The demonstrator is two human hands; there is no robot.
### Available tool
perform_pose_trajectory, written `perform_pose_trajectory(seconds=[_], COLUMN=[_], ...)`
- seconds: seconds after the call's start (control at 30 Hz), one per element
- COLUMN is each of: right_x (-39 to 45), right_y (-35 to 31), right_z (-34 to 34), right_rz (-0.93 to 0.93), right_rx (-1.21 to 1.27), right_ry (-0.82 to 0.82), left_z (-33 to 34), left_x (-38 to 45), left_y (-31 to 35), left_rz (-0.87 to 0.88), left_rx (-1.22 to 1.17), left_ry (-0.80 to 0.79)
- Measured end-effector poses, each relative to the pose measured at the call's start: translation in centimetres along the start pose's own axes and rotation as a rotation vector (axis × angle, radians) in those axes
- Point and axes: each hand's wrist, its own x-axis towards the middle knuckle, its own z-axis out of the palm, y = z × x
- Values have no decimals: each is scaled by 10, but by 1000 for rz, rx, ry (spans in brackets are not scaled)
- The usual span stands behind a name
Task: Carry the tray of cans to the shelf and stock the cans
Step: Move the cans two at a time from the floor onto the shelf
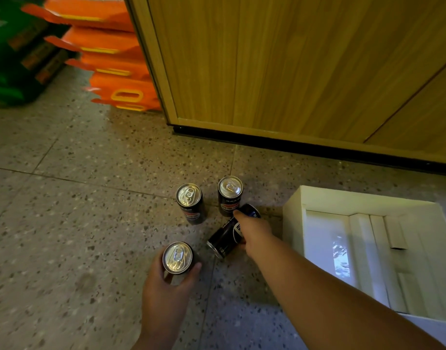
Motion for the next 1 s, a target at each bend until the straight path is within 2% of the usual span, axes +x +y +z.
perform_pose_trajectory(seconds=[0.1, 0.4, 0.63, 0.83, 1.0], right_x=[10, -6, -38, -67, -79], right_y=[1, 0, 10, 12, 7], right_z=[5, -13, -28, -48, -71], right_rz=[20, 26, -343, -556, -686], right_rx=[28, 159, -11, -248, -286], right_ry=[13, -92, -100, -150, -168], left_z=[-1, -1, 4, 10, 19], left_x=[4, 9, -1, -6, -8], left_y=[-5, 3, 19, 37, 48], left_rz=[1, 23, 72, 126, 171], left_rx=[12, 6, 38, 34, 26], left_ry=[11, 8, 30, 34, 30])
